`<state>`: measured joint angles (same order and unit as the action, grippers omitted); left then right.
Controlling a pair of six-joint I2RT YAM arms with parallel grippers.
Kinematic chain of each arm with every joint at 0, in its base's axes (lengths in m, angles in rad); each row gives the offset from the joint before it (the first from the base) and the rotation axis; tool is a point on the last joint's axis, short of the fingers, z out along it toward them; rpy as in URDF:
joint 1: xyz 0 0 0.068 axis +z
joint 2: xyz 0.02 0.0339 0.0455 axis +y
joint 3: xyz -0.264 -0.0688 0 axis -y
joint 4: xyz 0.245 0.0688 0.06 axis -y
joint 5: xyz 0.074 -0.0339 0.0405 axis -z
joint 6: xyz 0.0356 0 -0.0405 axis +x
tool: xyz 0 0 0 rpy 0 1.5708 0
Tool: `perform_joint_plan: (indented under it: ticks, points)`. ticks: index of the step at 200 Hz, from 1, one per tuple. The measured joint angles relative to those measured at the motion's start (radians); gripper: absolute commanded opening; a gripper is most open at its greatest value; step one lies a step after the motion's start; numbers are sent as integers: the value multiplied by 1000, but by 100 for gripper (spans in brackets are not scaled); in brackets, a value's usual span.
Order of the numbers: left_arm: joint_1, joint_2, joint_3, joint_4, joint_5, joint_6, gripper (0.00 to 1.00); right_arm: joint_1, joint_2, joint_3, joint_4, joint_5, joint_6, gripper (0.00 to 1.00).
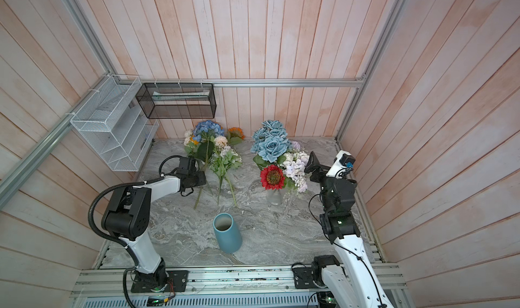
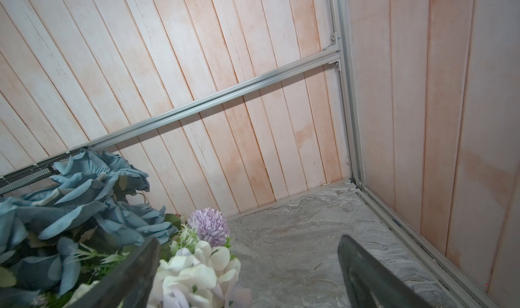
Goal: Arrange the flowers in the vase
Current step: 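Move left gripper to the loose flower pile and grasp a green stem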
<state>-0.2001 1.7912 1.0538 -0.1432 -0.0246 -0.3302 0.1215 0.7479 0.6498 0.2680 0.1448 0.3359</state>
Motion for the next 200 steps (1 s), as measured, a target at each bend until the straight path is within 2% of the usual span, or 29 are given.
perform_joint_plan:
  ticks: [26,51,67,90,139,172,200]
  points:
    - [-7,-127,-25,26,68,-25,59,0,0,0,0,-2,0,98]
    - [-33,-177,-21,93,143,-56,48,0,6,0,0,-5,0,98]
    - [-58,-140,6,109,173,-66,44,0,8,0,0,-6,0,98]
    - [-92,-35,61,113,192,-73,43,0,7,0,0,-8,0,98]
    - [-142,102,85,86,173,-78,43,0,-4,0,0,-8,-6,98]
    - [-148,122,85,82,172,-91,14,0,-4,0,-1,-8,-6,98]
    - [-148,124,87,83,168,-88,0,0,-4,0,-1,-8,-6,98]
